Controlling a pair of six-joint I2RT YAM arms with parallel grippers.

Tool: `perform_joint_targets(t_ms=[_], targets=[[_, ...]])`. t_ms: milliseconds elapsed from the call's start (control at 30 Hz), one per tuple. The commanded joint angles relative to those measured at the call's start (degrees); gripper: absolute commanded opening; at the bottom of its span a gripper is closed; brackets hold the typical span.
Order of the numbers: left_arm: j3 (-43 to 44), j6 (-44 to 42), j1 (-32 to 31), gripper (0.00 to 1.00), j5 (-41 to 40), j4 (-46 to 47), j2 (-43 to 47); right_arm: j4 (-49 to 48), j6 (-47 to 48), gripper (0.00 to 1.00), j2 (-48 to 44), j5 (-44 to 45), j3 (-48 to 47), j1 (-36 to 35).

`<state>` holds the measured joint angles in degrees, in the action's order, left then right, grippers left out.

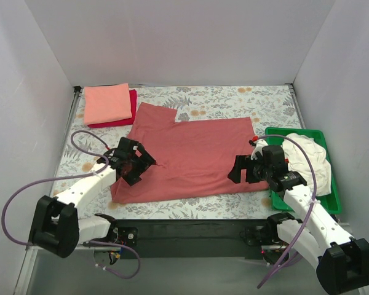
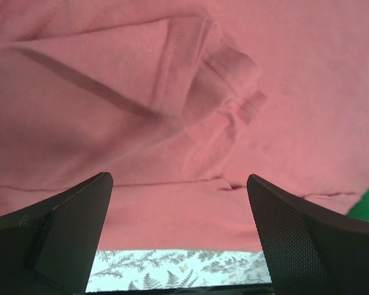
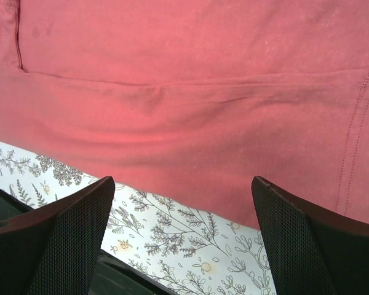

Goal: Fold and stack the t-shirts
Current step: Fold the tshirt

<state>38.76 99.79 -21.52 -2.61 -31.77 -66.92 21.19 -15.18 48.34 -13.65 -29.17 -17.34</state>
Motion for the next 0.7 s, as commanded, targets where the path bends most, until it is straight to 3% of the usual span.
perform_joint_targets(t_ms=[0,333,467,667], targets=[[2.46,-1.61,-0.19,0.91,-1.78,2.59,-3.13,0.87,0.5,0.98,0.09,0.29,-2.73,-0.15],[6.49,-1.71,2.0,0.96,-21.54,10.59,-14.88,0.96,0.32,0.98,-0.26,0.29,-4.06,-0.15],[12.91,-1.08,6.57,0.96,-23.14,7.16,-19.39,1.92,0.68,0.98,-1.66,0.91,-4.32,-0.15],[16.78,-1.53,12.99,0.96,-21.91,5.85,-17.21,2.89,1.21,0.99,-2.1,1.61,-4.5,-0.06]])
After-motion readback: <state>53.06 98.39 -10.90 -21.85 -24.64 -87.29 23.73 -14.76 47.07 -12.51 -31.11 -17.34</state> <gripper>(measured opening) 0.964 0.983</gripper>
